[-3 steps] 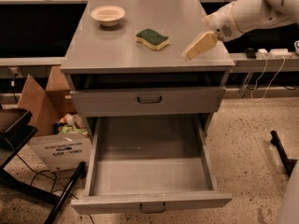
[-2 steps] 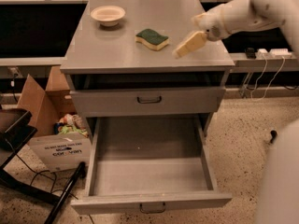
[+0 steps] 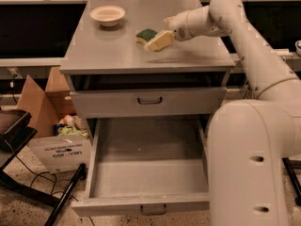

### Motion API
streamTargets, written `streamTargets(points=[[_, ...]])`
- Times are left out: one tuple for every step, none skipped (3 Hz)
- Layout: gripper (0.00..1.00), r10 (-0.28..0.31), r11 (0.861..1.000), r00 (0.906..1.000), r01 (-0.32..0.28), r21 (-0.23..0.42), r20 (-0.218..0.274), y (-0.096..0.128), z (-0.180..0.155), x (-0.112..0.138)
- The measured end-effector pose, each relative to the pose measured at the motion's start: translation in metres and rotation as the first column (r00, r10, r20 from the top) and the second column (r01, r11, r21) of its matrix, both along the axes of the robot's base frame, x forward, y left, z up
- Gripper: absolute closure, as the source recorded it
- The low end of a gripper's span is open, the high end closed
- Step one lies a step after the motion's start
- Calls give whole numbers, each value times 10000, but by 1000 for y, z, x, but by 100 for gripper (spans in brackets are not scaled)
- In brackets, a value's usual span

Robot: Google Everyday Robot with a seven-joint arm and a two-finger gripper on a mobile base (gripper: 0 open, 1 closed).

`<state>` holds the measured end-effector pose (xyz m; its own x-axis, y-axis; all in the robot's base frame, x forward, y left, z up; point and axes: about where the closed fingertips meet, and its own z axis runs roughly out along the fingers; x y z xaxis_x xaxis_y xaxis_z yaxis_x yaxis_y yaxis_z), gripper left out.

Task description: Place sponge into middle drawer

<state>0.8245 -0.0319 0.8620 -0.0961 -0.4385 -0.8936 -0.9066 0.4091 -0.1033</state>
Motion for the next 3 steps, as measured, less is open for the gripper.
streamTargets(points=[[0,-468,9989,9987,468,-11,-201,17,-19,27],[18,-1102,9933,9930,1085,-384,-428,19,-40,41],[42,-1250,9915,9911,1231,-417,-454,17,-40,43]])
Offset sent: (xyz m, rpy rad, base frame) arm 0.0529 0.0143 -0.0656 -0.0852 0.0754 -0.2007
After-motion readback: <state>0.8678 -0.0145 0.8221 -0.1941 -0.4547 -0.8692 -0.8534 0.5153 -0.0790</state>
